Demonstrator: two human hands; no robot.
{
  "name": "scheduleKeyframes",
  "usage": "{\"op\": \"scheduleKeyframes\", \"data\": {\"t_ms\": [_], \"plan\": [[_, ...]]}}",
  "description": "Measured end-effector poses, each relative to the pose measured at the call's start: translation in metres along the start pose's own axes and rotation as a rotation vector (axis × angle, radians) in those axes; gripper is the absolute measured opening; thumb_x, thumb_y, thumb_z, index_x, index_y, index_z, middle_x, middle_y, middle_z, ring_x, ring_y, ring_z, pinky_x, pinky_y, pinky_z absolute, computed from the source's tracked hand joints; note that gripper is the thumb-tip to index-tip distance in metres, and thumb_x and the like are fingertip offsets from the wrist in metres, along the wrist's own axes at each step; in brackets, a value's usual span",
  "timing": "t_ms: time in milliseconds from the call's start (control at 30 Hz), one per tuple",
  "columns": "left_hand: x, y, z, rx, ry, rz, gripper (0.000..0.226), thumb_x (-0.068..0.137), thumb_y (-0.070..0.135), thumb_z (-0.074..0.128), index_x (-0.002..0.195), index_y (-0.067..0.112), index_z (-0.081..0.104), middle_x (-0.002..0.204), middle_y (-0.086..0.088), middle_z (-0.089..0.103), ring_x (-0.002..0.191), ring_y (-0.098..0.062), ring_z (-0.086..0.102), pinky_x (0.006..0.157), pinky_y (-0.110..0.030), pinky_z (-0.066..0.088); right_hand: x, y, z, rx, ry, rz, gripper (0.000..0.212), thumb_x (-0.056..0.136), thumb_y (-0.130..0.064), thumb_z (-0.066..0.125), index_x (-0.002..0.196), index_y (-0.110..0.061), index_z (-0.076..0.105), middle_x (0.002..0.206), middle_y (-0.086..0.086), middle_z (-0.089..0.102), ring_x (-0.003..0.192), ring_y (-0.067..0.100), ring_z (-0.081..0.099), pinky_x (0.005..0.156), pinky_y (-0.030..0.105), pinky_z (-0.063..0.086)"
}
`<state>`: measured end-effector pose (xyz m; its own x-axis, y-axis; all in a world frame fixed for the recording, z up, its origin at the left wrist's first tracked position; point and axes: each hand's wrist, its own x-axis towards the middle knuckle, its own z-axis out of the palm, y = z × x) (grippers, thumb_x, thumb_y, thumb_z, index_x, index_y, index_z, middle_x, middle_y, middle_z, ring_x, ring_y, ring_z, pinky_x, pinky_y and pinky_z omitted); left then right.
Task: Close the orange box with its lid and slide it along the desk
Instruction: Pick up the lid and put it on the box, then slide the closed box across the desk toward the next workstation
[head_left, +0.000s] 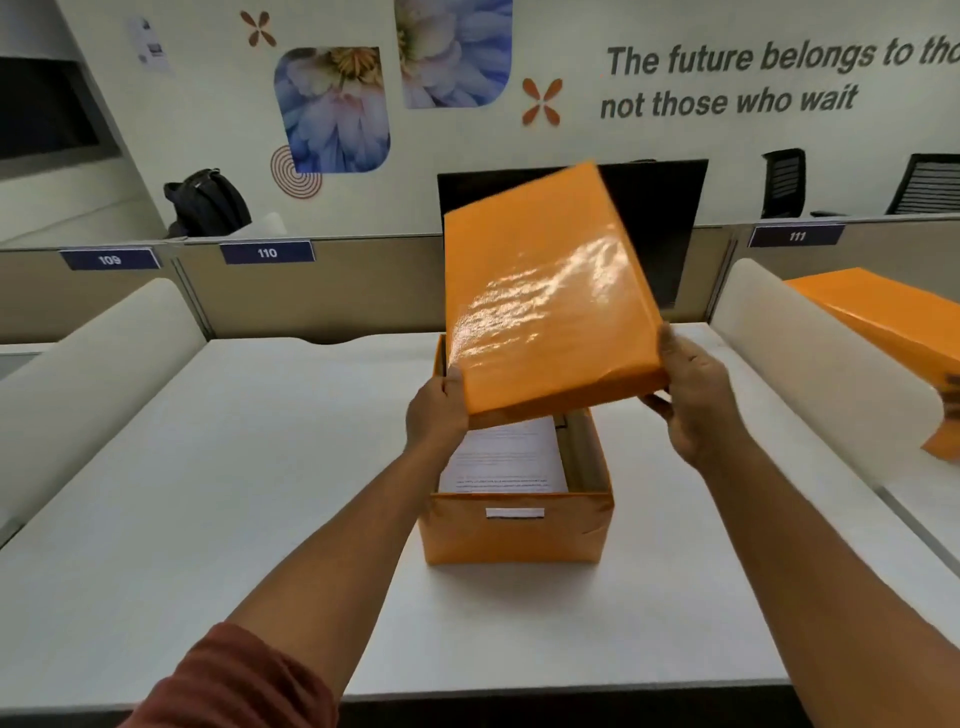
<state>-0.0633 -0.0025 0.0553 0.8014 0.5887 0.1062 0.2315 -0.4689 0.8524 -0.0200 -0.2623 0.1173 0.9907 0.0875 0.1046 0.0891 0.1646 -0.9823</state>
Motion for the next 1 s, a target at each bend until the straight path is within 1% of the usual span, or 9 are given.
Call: {"op": "scheduleKeyframes", "data": {"t_ms": [133,267,367,467,600,667,767,833,1000], "plan": [[-0.005,-0.023,-0.007,0.204,0.042,0.002,0.060,0.099,0.058,0.023,0.112,0.014,0.062,0.108,-0.008,0.069,0.088,-0.020,0.061,0.074,-0.035,0.049,-0.007,0.050,-0.002,-0.259,-0.002,0.092,0.039,0.093,-0.041,0.065,0.125,-0.019,0.062,0.109,0.001,0.066,0.104,0.025,0.061,0.073,0.036,0.050],[-0.012,-0.042,-0.011,0.299,0.086,0.018,0.057,0.099,0.058,0.028,0.110,0.015,0.063,0.107,-0.007,0.069,0.081,-0.015,0.056,0.069,-0.031,0.044,-0.017,0.082,-0.008,-0.396,-0.049,0.206,0.022,0.092,-0.041,0.067,0.104,-0.023,0.067,0.095,-0.005,0.068,0.096,0.025,0.063,0.073,0.040,0.051],[-0.019,-0.052,-0.011,0.353,0.128,0.038,0.060,0.099,0.056,0.030,0.103,0.010,0.068,0.100,-0.010,0.070,0.078,-0.017,0.057,0.066,-0.031,0.043,-0.025,0.095,-0.011,-0.416,-0.050,0.245,0.019,0.091,-0.043,0.067,0.095,-0.024,0.067,0.107,0.011,0.070,0.087,0.021,0.062,0.084,0.054,0.053],[-0.024,-0.060,-0.011,0.390,0.126,0.028,0.061,0.101,0.052,0.030,0.094,0.007,0.070,0.093,-0.012,0.070,0.076,-0.020,0.058,0.063,-0.032,0.042,-0.030,0.098,-0.011,-0.427,-0.043,0.251,0.031,0.092,-0.043,0.067,0.091,-0.013,0.072,0.111,0.023,0.069,0.091,0.040,0.062,0.094,0.062,0.049],[-0.027,-0.068,-0.016,0.374,0.120,-0.008,0.059,0.103,0.046,0.029,0.095,0.004,0.070,0.094,-0.013,0.069,0.080,-0.023,0.059,0.067,-0.033,0.044,-0.031,0.100,-0.003,-0.451,-0.051,0.243,0.048,0.095,-0.045,0.060,0.106,0.001,0.068,0.099,0.016,0.069,0.080,0.020,0.060,0.086,0.054,0.053],[-0.028,-0.072,-0.019,0.346,0.078,-0.021,0.058,0.103,0.047,0.029,0.094,0.006,0.069,0.093,-0.012,0.067,0.080,-0.023,0.059,0.069,-0.034,0.045,-0.031,0.103,0.000,-0.467,-0.043,0.248,0.045,0.097,-0.046,0.056,0.100,-0.003,0.069,0.096,0.009,0.068,0.080,0.016,0.059,0.081,0.047,0.052],[-0.029,-0.079,-0.025,0.324,-0.018,-0.030,0.057,0.102,0.048,0.030,0.078,0.009,0.064,0.079,-0.008,0.064,0.076,-0.025,0.060,0.065,-0.033,0.044,-0.033,0.109,-0.001,-0.496,-0.014,0.262,0.031,0.099,-0.048,0.051,0.081,-0.026,0.063,0.089,-0.006,0.064,0.082,0.014,0.059,0.083,0.048,0.052],[-0.032,-0.085,-0.025,0.309,-0.067,-0.034,0.055,0.102,0.049,0.031,0.072,0.012,0.060,0.073,-0.006,0.061,0.073,-0.024,0.059,0.064,-0.031,0.042,-0.035,0.114,-0.003,-0.517,-0.014,0.272,0.029,0.100,-0.048,0.049,0.079,-0.031,0.059,0.088,-0.010,0.061,0.083,0.013,0.059,0.085,0.048,0.053],[-0.042,-0.094,-0.019,0.264,-0.087,-0.050,0.053,0.103,0.048,0.030,0.081,0.012,0.063,0.081,-0.006,0.064,0.076,-0.023,0.059,0.065,-0.030,0.041,-0.040,0.126,-0.007,-0.558,-0.033,0.323,0.025,0.100,-0.048,0.045,0.100,-0.027,0.060,0.101,0.000,0.063,0.093,0.023,0.060,0.092,0.052,0.053]]}}
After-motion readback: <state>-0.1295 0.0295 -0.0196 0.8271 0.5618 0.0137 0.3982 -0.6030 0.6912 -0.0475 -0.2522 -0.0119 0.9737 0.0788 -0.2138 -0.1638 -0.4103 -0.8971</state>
